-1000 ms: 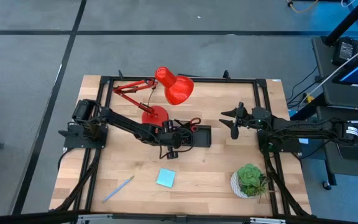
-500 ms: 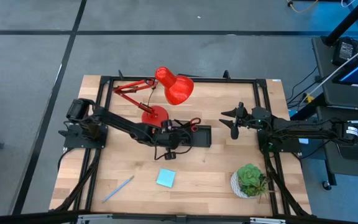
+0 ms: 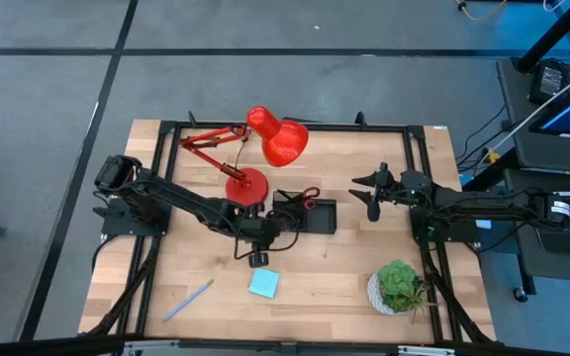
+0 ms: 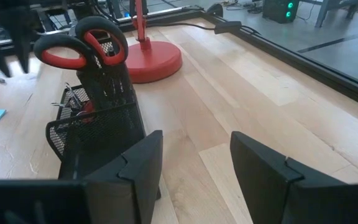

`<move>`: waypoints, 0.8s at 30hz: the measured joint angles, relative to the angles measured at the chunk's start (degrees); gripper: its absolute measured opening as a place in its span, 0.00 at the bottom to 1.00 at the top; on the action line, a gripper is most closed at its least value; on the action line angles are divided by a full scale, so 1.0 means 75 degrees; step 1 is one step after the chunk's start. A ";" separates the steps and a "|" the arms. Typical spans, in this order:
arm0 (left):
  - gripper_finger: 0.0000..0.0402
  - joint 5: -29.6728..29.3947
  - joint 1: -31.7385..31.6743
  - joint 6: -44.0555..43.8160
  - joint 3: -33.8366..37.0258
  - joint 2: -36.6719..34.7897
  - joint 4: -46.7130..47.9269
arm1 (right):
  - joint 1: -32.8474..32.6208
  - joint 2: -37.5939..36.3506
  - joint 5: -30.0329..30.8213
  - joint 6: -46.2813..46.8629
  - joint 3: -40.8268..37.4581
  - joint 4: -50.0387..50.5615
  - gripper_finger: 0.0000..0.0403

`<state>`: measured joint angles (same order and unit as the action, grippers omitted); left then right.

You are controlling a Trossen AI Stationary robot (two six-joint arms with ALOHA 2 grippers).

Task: Pick and place office supplies into organizer
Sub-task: Put the blue pencil into the black desk organizer

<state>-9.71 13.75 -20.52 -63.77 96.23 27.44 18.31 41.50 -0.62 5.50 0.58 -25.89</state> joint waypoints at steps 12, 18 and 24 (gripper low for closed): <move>0.36 0.2462 0.0103 -0.2952 0.0000 0.0003 0.1342 | 0.0000 0.0000 0.0000 0.0000 0.0000 0.0000 0.47; 0.35 0.3688 0.0103 -0.3191 0.0000 0.0003 0.1825 | 0.0000 0.0000 0.0000 0.0003 0.0000 0.0000 0.47; 0.33 0.4153 0.0100 -0.3517 0.0000 0.0006 0.1975 | 0.0000 0.0000 -0.0001 0.0000 0.0000 0.0000 0.47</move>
<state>21.44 14.50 -46.90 -63.77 96.27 42.25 18.31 41.50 -0.63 5.50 0.58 -25.89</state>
